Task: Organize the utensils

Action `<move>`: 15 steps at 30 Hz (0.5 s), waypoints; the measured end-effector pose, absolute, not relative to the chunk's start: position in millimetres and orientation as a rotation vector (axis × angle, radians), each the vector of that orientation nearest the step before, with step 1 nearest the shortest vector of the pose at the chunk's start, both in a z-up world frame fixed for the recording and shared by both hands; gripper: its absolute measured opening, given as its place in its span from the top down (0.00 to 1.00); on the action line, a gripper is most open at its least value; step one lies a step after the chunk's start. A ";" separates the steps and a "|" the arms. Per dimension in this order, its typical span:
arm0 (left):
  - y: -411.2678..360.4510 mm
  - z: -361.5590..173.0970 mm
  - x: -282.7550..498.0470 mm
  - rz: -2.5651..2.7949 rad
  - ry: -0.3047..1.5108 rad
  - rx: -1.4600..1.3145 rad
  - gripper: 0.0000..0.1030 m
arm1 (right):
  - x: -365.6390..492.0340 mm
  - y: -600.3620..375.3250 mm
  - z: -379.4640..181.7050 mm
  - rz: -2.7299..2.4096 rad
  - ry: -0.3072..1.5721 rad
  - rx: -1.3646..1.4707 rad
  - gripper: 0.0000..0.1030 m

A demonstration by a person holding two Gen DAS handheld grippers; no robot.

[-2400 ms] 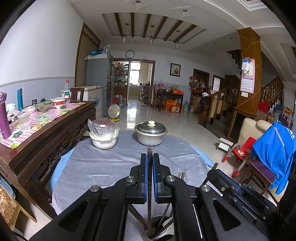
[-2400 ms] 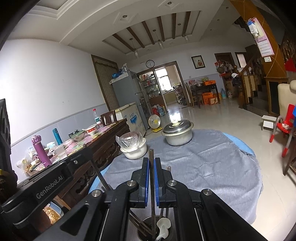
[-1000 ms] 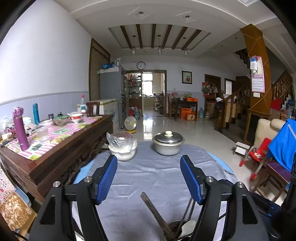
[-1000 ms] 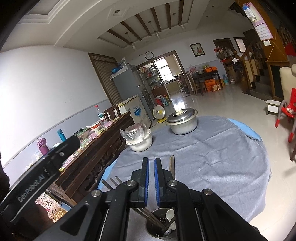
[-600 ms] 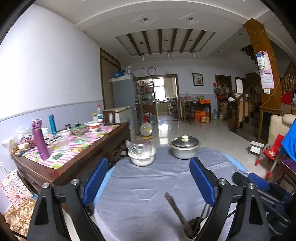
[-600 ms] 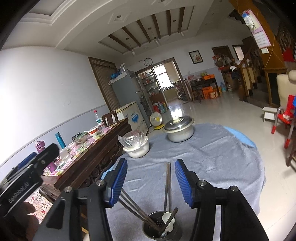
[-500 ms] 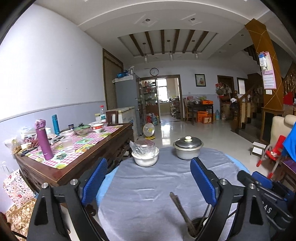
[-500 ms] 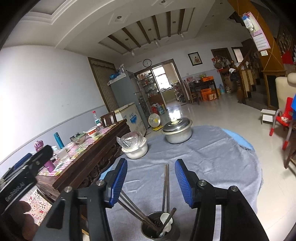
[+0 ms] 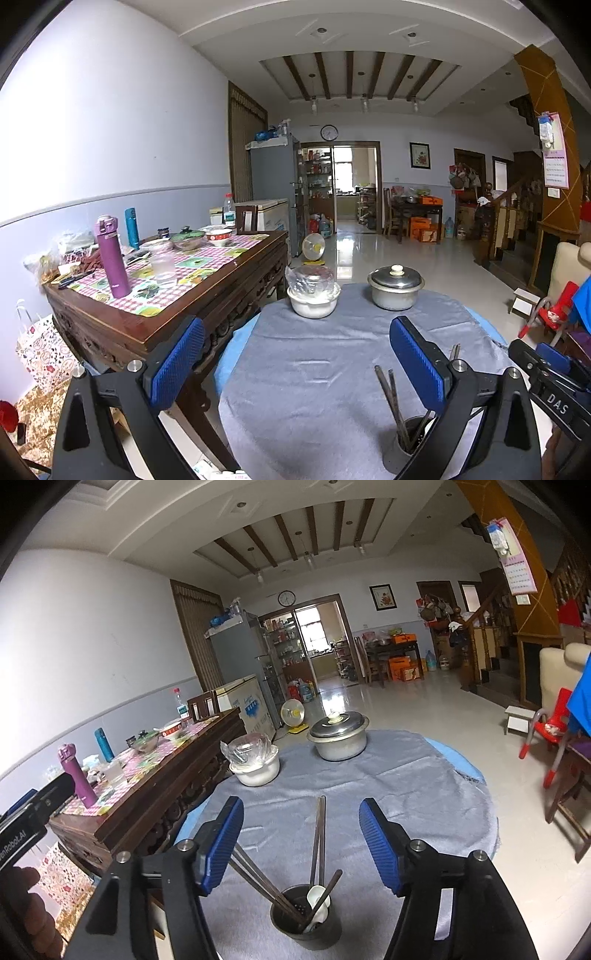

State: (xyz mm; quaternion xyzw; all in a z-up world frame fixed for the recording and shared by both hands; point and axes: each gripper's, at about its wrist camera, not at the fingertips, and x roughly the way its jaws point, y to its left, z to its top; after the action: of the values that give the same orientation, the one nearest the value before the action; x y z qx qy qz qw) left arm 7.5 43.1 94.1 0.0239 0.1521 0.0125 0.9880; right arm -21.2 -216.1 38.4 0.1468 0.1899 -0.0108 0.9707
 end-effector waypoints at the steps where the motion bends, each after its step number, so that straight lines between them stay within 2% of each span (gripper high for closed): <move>1: 44.7 93.5 7.6 0.029 0.309 0.045 0.03 | -22.9 -215.1 39.2 -0.022 0.384 0.292 0.32; 10: 57.3 84.7 -4.1 0.055 0.356 0.049 0.02 | -47.8 -207.4 47.2 -0.035 0.406 0.256 0.24; 15: 60.1 75.6 -9.0 0.078 0.391 0.064 0.02 | -61.7 -204.0 45.1 -0.043 0.416 0.228 0.23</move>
State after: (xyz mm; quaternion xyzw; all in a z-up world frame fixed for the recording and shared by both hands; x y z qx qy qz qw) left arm -9.0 60.1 75.6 0.0319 0.1944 0.0386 0.9796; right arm -61.7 -204.0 45.1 0.1128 0.2058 -0.0213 0.9718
